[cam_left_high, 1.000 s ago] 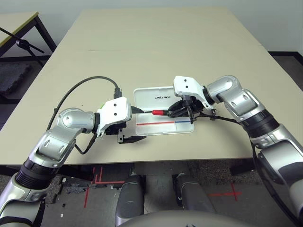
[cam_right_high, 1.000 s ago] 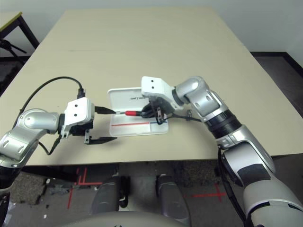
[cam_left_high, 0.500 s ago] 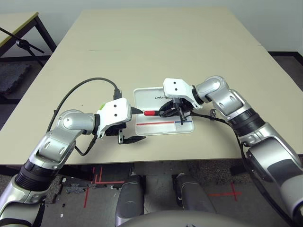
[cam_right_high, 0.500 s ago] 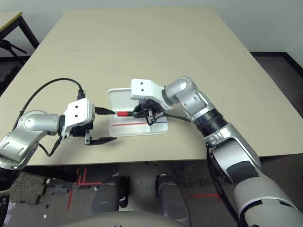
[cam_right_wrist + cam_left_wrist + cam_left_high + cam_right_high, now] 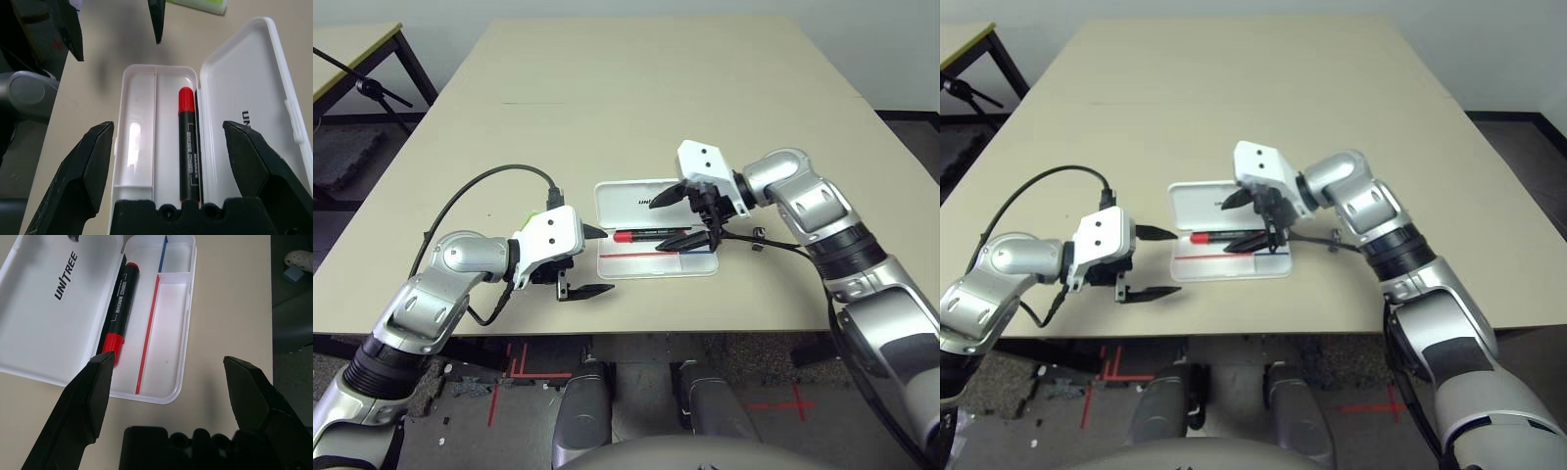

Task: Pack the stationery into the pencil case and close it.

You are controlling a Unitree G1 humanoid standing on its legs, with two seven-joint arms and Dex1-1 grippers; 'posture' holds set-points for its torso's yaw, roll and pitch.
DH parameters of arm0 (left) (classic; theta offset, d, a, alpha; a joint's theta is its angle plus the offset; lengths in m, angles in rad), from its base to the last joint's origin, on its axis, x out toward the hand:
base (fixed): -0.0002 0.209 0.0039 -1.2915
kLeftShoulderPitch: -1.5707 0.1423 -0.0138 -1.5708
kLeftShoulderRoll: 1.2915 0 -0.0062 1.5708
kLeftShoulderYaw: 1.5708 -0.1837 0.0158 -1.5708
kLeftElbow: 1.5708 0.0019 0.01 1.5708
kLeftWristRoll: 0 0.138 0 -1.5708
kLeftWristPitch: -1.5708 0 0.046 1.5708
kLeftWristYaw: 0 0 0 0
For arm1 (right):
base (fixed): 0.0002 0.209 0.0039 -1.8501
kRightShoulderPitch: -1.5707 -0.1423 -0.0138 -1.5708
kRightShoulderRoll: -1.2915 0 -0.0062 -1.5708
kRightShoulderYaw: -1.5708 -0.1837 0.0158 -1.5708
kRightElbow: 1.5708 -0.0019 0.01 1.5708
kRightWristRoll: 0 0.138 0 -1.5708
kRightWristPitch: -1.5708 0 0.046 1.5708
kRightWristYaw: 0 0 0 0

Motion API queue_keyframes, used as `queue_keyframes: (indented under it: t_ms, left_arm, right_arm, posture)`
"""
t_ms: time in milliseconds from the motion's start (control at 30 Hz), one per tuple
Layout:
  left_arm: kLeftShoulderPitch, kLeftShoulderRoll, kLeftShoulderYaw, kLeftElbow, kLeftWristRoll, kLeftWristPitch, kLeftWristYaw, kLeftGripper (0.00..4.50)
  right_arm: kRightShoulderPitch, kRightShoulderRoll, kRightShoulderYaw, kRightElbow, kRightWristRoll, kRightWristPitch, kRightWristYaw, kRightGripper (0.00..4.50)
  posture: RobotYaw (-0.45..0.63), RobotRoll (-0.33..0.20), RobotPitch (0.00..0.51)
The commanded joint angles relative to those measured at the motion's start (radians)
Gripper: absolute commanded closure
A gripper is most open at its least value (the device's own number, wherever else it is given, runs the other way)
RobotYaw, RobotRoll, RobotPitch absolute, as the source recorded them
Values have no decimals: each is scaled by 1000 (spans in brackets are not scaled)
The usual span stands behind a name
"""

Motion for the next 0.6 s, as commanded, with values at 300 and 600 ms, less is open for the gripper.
queue_keyframes:
  t_ms: [300,600]
  left_arm:
    - [-1,3,109,-21,-5,176,156,0]
    - [-12,13,172,-26,-6,500,307,0]
  right_arm:
    - [148,-188,-144,-218,194,162,83,40]
    - [247,-269,-191,-305,272,208,64,40]
  posture:
    - [66,0,109]
    - [51,0,111]
